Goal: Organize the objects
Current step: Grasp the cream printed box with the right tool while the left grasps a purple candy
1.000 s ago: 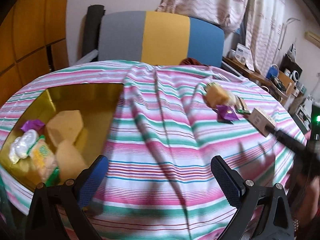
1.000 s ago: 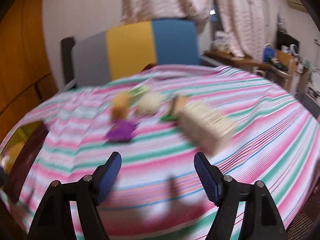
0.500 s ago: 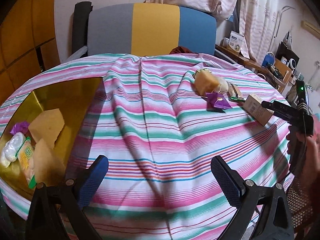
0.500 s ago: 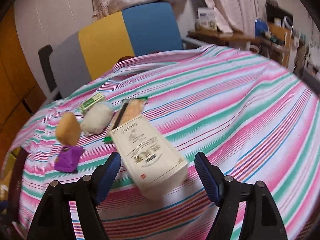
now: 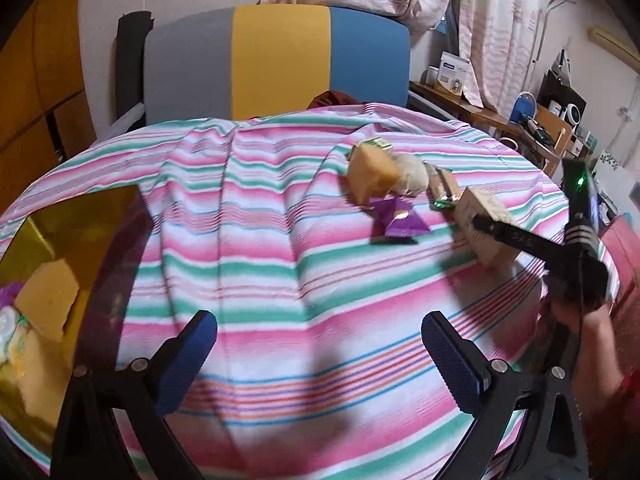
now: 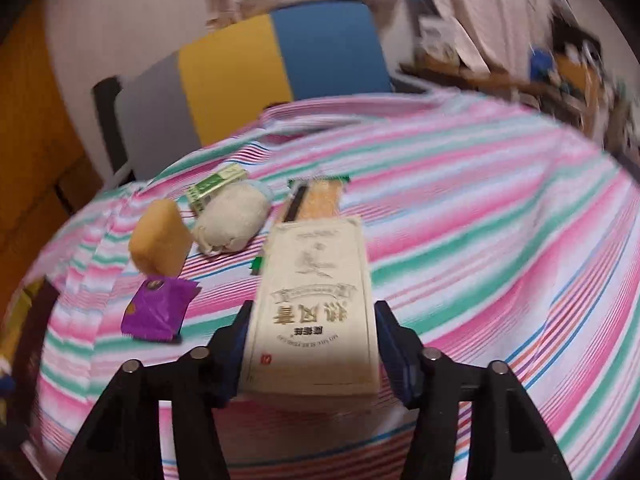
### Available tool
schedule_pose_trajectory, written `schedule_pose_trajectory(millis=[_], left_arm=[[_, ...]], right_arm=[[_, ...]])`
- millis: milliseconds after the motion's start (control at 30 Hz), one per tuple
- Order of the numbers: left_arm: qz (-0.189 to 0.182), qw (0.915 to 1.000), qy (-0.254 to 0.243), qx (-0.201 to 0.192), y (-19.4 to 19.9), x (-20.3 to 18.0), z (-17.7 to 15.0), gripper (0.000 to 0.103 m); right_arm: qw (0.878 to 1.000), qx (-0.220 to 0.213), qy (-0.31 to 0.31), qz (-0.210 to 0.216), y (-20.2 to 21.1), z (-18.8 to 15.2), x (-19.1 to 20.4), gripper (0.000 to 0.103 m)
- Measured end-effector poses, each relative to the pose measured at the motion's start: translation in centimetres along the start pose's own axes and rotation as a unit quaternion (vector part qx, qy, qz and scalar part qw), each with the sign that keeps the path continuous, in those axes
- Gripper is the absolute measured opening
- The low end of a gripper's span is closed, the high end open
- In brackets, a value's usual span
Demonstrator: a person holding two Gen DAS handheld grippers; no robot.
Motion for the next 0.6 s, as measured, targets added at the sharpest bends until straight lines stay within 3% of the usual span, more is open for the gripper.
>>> schedule_pose_trajectory(millis=[400, 600], left_arm=[[-0.009, 0.9999, -0.005, -0.002, -7.1, -5.2, 3.8, 0.103], [0.010, 0.9995, -0.030, 0.003, -11.5, -7.4, 4.9, 0.101]], right_arm=[[0.998, -0.036, -0.021, -0.039, 0.8, -0.2, -1.7, 0.053], [0.998, -0.043, -0.013, -0.048, 0.6, -0.1, -1.7, 0.053]])
Point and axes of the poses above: each gripper's, at about its wrist camera, not at the fingertips, and y roughly against the way its jaws point, x to its left, z to its top, the point moved 8 cm from there along -y, roughly the way its jaws point, and after that the axes turned 10 degrees about -x, right-handed, at the moved point
